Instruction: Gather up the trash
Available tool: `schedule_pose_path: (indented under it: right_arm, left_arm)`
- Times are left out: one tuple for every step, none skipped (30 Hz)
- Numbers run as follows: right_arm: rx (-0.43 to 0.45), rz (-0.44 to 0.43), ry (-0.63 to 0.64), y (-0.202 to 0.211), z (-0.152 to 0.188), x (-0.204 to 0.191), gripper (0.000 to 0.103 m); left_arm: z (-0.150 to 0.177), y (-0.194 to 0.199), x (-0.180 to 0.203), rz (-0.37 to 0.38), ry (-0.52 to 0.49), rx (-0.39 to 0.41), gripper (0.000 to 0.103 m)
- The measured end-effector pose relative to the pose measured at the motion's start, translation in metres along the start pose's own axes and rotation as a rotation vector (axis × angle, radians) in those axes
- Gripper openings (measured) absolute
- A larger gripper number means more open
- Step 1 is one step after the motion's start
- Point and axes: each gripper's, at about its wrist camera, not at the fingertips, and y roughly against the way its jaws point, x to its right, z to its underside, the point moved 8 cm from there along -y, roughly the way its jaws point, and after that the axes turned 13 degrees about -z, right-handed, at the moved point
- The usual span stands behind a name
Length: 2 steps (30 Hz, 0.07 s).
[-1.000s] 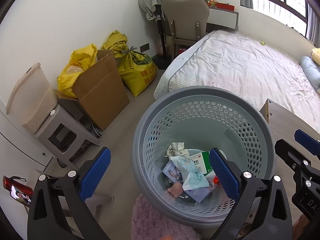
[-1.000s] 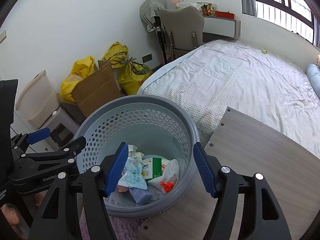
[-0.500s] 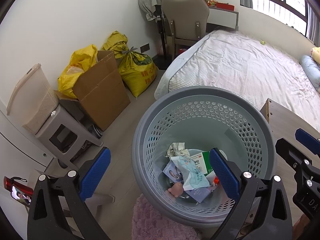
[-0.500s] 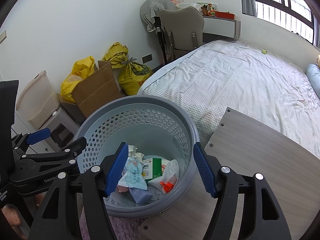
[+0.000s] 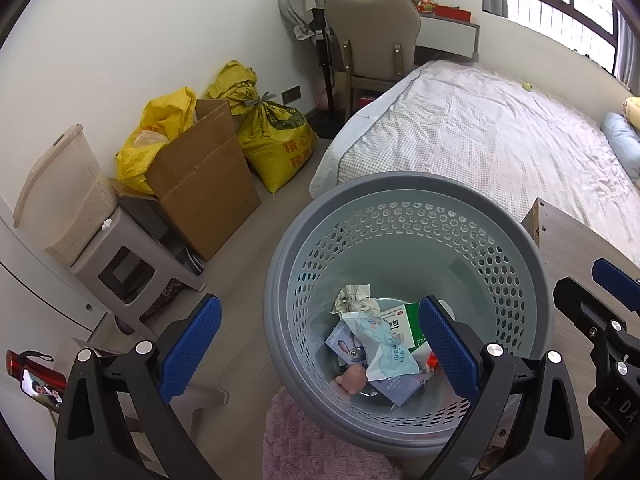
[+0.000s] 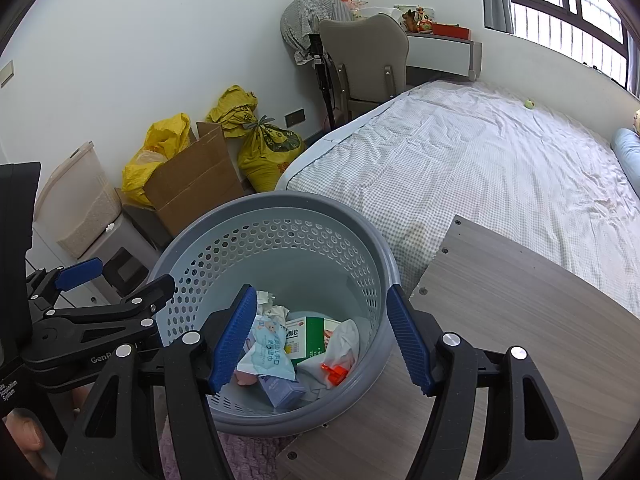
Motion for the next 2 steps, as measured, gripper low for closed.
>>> schedule_pose_path:
  right_arm:
    - [0.001,0.000,0.000,0.0003,-0.0002,-0.0002,0.065]
    - [0.000,0.000,0.000,0.0006,-0.0009,-0.0008,0.065]
  left_arm:
    - [0.0008,0.0002,0.0004,0.001,0.001,-0.001,0.097]
    - [0.0007,0.0002,0.0005,0.002,0.001,-0.001,0.097]
